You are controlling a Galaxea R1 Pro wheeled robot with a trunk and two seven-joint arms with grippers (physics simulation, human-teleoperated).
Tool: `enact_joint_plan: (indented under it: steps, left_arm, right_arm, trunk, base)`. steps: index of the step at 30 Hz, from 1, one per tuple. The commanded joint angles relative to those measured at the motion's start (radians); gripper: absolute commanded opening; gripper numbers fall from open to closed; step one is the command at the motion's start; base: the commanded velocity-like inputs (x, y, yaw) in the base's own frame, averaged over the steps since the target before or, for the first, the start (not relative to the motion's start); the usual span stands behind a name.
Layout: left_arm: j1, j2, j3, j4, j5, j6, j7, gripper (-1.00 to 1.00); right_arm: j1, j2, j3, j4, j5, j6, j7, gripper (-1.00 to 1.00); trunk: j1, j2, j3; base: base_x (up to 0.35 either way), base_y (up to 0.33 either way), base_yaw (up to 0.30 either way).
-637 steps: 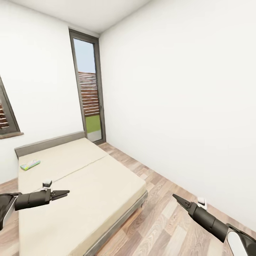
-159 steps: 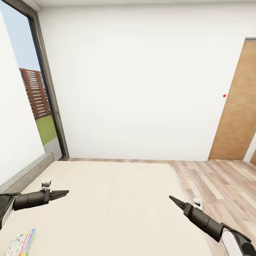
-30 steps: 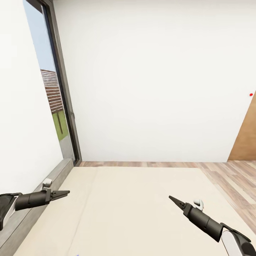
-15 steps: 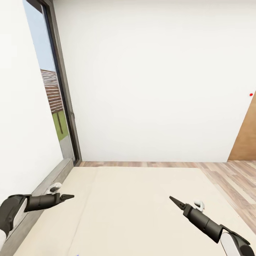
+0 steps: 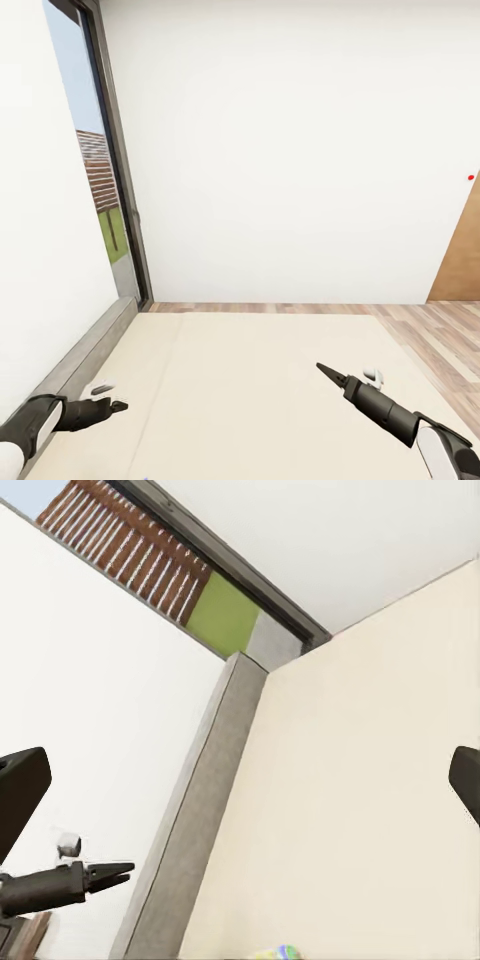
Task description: Put all the toys in the child's room - the three board games (two on the bed and one on the table), the two jigsaw puzzles on the table, and the tennis ball on the table - inside the toy box on the table in the child's room.
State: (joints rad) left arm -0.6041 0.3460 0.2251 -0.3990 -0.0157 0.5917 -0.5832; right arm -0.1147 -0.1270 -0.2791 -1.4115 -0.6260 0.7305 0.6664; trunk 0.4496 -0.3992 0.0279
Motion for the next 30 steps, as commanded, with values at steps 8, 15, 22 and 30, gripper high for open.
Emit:
enact_joint_plan:
  steps: [8, 15, 22, 30]
  left_arm:
    - [0.000, -0.090, 0.001, 0.161, -0.005, -0.157, 0.117, 1.00]
    - [0.000, -0.104, -0.002, 0.195, -0.005, -0.205, 0.162, 1.00]
    - [0.003, -0.104, -0.003, 0.199, -0.005, -0.215, 0.166, 1.00]
    - [0.009, -0.085, -0.002, 0.200, -0.006, -0.217, 0.158, 1.00]
  right_arm:
    - [0.000, -0.006, -0.006, -0.050, -0.009, 0.058, -0.079, 1.00]
    - [0.000, -0.001, -0.004, -0.062, -0.006, 0.067, -0.089, 1.00]
    - [0.000, -0.007, -0.007, -0.056, -0.012, 0.070, -0.089, 1.00]
    - [0.000, -0.015, -0.008, -0.062, -0.020, 0.076, -0.067, 1.00]
  trunk:
    - [0.000, -0.001, 0.000]
    - [0.000, -0.001, -0.001]
    - [0.000, -0.001, -0.008]
    - [0.000, -0.001, -0.021]
  base:
    - [0.000, 0.000, 0.000]
    - [0.000, 0.000, 0.000]
    - [0.000, 0.000, 0.000]
    - [0.000, 0.000, 0.000]
